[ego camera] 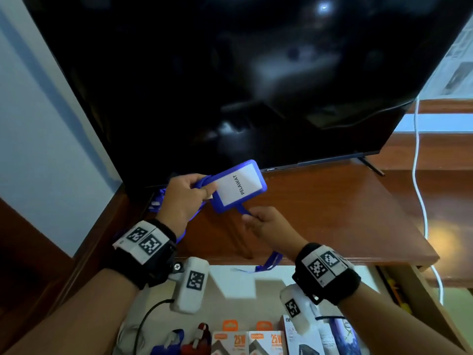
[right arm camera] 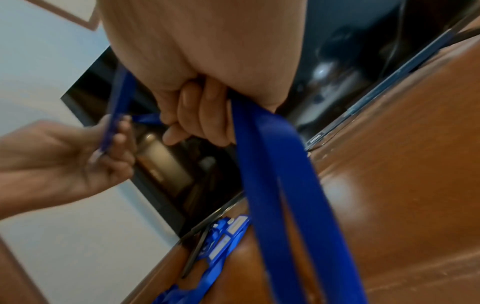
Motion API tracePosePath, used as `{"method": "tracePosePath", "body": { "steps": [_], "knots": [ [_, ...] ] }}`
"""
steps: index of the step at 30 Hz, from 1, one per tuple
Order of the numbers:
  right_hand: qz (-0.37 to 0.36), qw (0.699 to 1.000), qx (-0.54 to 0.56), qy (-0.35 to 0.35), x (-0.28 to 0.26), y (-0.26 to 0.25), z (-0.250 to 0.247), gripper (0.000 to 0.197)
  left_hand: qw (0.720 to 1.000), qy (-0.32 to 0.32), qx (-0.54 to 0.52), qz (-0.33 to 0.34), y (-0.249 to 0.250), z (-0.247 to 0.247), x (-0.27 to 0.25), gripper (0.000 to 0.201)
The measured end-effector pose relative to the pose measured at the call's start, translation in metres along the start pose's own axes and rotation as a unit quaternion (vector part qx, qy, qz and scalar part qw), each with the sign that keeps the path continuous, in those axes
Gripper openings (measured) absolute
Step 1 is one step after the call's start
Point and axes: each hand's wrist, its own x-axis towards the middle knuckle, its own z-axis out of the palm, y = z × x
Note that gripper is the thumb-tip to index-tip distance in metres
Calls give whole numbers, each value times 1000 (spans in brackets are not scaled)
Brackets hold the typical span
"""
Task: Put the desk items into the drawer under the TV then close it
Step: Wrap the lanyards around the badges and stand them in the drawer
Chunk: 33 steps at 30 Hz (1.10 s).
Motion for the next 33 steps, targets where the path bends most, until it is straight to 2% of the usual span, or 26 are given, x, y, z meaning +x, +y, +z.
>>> {"method": "tracePosePath", "body": {
  "steps": [2, 5, 7, 11, 15, 18, 22, 27, 30, 33],
  "knots": [
    [-19, 997, -70, -34, 3, -12, 0, 32, 995, 33, 86, 46, -5, 1, 8, 14],
    [-68, 977, -186, -77, 12, -43, -16, 21, 978, 46, 190, 70, -4, 2, 19, 20],
    [-92, 962, -244, -82, 21, -65, -33, 22, 973, 11, 217, 77, 3, 3, 22, 14],
    [-122, 945, -296, -69, 42, -105, -67, 13, 952, -90, 260, 137, 35, 2, 29, 4],
    [-153, 961, -231, -17, 72, -136, -101, 15, 933, -137, 265, 200, 86, -12, 58, 2],
    [-182, 969, -165, 21, 91, -157, -121, 24, 937, -139, 240, 214, 125, -26, 77, 7],
    [-211, 973, -89, 32, 102, -181, -139, 23, 944, -170, 209, 193, 165, -42, 89, 20],
    [-217, 975, 17, 37, 99, -186, -144, 26, 959, -225, 53, 164, 184, -55, 83, 15],
    [-225, 971, 58, 61, 92, -178, -132, 29, 970, -193, -33, 143, 183, -51, 81, 21],
    [-212, 971, 35, 102, 89, -171, -112, 35, 979, -138, -86, 122, 177, -42, 84, 20]
  ]
}}
